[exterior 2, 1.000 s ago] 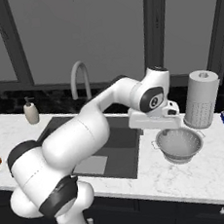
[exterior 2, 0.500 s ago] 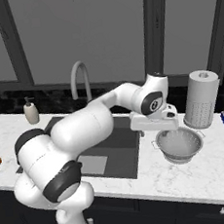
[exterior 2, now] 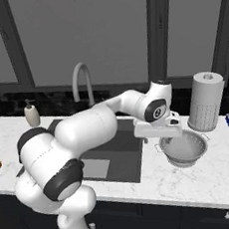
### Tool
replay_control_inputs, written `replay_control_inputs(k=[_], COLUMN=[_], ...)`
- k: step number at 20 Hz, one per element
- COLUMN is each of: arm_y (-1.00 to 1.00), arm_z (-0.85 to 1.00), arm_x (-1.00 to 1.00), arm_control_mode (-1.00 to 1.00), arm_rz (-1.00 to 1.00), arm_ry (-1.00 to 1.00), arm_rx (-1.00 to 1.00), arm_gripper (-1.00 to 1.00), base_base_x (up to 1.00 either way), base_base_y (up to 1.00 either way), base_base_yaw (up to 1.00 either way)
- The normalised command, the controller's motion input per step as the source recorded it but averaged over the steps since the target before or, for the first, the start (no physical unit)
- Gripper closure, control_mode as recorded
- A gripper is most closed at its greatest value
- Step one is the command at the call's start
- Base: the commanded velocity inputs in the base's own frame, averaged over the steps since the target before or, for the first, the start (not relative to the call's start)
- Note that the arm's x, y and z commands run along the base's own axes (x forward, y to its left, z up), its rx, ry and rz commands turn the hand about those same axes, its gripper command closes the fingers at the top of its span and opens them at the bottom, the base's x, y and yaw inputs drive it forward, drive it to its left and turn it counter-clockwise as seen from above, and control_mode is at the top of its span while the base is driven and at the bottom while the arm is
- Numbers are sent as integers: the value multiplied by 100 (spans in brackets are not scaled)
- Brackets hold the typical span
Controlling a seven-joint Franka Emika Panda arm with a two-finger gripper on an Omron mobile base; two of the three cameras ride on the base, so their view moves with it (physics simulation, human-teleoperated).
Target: Put the colander in the sink, put the tangerine, kiwi, pear in the colander, and turn on the sink faucet and pour water over the colander.
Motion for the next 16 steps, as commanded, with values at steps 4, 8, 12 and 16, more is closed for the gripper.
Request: replay_control_inputs(k=[4,8,12,16], arm_y=[0,0,0,0], arm_z=[-21,-18,-14,-9], arm_x=[4,2,2,6], arm_control_mode=[-100,-100,-100,-100], arm_rz=[0,0,0,0], arm_ry=[0,1,1,0], arm_rx=[0,0,0,0], arm_gripper=[-100,-100,-100,-100], base_base_x=[0,0,0,0], base_base_y=[0,0,0,0], base_base_yaw=[0,0,0,0])
